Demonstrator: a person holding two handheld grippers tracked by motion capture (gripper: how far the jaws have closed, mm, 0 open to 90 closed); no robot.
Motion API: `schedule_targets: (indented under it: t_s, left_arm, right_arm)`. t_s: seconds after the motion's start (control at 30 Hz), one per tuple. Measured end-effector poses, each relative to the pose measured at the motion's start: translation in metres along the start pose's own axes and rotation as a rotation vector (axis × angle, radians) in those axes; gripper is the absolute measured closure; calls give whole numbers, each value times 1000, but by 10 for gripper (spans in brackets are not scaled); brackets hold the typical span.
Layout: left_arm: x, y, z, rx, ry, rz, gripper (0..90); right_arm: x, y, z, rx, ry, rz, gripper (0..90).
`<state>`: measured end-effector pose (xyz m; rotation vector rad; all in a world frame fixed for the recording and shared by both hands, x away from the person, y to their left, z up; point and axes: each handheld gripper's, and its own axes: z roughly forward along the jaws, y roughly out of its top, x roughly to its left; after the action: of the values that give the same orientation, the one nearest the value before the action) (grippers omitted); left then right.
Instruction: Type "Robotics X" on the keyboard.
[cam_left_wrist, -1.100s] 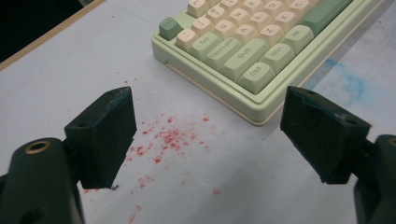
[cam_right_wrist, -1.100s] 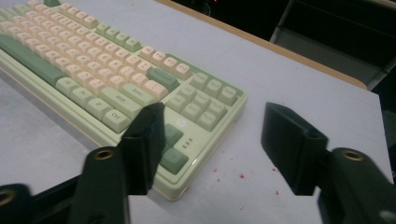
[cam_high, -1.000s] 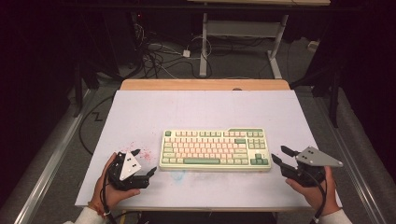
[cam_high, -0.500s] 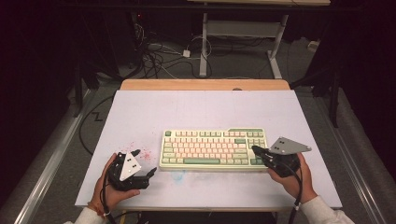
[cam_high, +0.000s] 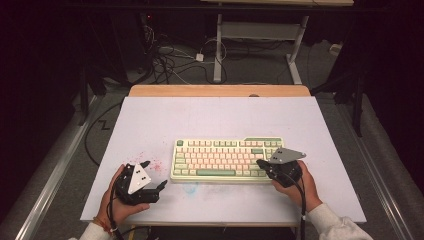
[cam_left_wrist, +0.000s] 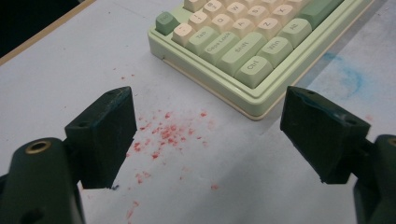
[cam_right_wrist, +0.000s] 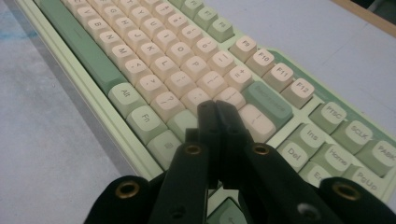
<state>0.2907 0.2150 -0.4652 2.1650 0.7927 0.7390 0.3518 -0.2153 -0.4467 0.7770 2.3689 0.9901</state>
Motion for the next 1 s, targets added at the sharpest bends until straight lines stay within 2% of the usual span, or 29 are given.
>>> schedule_targets:
  t_s: [0.17,0.23,0.3,0.37,0.4,0.5,0.57,0.63,0.73,0.77,1.0]
  left_arm:
    - [0,2,-1,-10,-7,-14,184]
    - [1,6,-3,-31,-18,-28,218]
    - [1,8,-4,-37,-18,-35,305]
    - [3,13,-5,-51,-44,-65,397]
    - [3,16,-5,-54,-37,-66,445]
    - [5,28,-3,-45,-81,-90,661]
    - [6,37,-2,-40,-101,-77,777]
    - [5,41,0,-36,-105,-70,843]
    - [4,52,5,-27,-122,-64,871]
    - [3,60,9,-13,-141,-55,872]
    - [-2,79,25,18,-169,-24,873]
  right_arm:
    - [1,-3,6,22,0,-5,900]
    - [1,-5,7,25,0,-7,900]
    - [2,-6,9,33,-2,-12,900]
    - [2,-6,9,34,0,-7,900]
    - [2,-6,9,35,-1,-7,900]
    - [1,-7,9,31,0,-6,900]
    - [2,-7,9,30,0,-5,900]
    - [2,-7,9,30,-4,-6,900]
    - [2,-7,9,29,-4,-6,900]
    - [2,-8,9,28,-4,-5,900]
    - [3,-8,9,24,-9,-8,900]
